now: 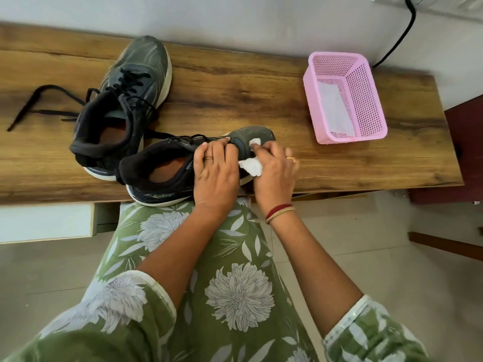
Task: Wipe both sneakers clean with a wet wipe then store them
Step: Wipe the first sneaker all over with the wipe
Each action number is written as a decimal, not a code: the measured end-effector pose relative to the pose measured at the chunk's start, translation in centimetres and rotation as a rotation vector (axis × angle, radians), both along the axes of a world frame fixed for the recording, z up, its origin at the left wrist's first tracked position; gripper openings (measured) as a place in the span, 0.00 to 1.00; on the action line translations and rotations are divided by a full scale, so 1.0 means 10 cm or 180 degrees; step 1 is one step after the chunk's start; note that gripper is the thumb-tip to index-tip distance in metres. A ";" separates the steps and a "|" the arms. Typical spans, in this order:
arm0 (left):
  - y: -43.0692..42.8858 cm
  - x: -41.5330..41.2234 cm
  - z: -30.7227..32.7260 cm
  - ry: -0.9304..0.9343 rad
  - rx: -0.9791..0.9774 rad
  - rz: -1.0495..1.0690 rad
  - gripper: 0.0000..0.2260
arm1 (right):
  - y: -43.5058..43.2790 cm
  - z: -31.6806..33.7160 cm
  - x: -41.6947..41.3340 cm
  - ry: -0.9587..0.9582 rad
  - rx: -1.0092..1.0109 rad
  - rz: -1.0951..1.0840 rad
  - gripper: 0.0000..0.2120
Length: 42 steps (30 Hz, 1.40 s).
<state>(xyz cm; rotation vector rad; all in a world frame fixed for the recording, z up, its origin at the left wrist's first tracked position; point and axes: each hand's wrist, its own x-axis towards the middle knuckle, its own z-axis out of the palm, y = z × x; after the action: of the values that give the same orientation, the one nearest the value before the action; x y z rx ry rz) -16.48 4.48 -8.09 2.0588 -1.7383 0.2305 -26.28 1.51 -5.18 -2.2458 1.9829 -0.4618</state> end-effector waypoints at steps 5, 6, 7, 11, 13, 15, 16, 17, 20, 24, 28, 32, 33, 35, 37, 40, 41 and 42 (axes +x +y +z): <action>0.01 0.00 0.00 0.0015 0.0014 -0.0050 0.07 | 0.03 0.02 -0.13 -0.0203 0.0242 0.0431 0.12; 0.01 0.00 0.01 0.0044 -0.0016 -0.0061 0.07 | 0.01 0.04 -0.18 -0.0005 0.0162 0.0475 0.13; 0.02 0.00 0.01 0.0078 -0.0029 -0.0060 0.08 | -0.01 0.05 -0.19 0.0102 0.0089 0.0430 0.13; 0.00 0.01 0.03 0.0067 0.0018 -0.0020 0.09 | -0.05 0.02 -0.01 -0.0411 0.0152 -0.0009 0.16; 0.00 0.01 0.03 0.0044 0.0058 -0.0026 0.09 | -0.05 0.00 0.05 -0.0538 0.0202 0.0007 0.16; 0.01 0.01 0.02 0.0023 0.0051 -0.0063 0.09 | 0.00 0.00 0.01 -0.0396 0.0187 0.0231 0.15; 0.02 0.01 0.01 0.0010 0.0031 -0.0084 0.08 | 0.03 0.02 -0.03 -0.0270 0.0142 0.0356 0.14; 0.02 0.02 0.00 0.0009 0.0004 -0.0095 0.08 | 0.05 0.03 -0.09 -0.0116 0.0097 0.0451 0.13; 0.02 0.02 -0.02 0.0086 0.0032 -0.0099 0.08 | -0.04 0.06 -0.21 0.0195 0.0076 0.0291 0.16; 0.01 0.01 0.02 0.0049 0.0026 -0.0059 0.08 | -0.03 0.05 0.04 -0.0232 0.0281 -0.0043 0.21; 0.01 0.01 0.03 0.0009 0.0005 -0.0096 0.07 | 0.01 0.06 0.04 -0.0398 0.0406 0.0083 0.21; 0.01 0.01 -0.01 0.0014 0.0022 -0.0109 0.08 | -0.08 0.12 -0.15 0.0423 0.0243 -0.0136 0.21; 0.01 0.01 -0.01 0.0005 0.0013 -0.0093 0.09 | -0.06 0.12 -0.11 0.0401 0.0251 -0.0216 0.21; 0.00 0.01 -0.01 0.0017 0.0007 -0.0080 0.10 | -0.01 0.11 -0.02 0.0248 0.0263 -0.0410 0.21; 0.00 0.01 0.00 0.0026 0.0041 -0.0088 0.10 | 0.01 0.08 0.03 0.0107 0.0232 -0.0604 0.21; 0.01 0.02 0.01 0.0024 0.0060 -0.0100 0.10 | -0.01 0.06 0.05 -0.0079 0.0172 -0.0768 0.21; 0.01 0.02 0.01 0.0024 0.0060 -0.0103 0.10 | -0.01 0.06 0.06 -0.0134 0.0164 -0.0784 0.21; 0.01 0.02 0.00 0.0023 0.0062 -0.0104 0.10 | -0.01 0.05 0.07 -0.0164 0.0156 -0.0791 0.21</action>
<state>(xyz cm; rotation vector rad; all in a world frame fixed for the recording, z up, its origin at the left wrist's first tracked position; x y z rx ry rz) -16.32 4.58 -8.04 2.0407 -1.7750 0.1966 -25.59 1.42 -4.68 -1.9472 2.2307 -0.4835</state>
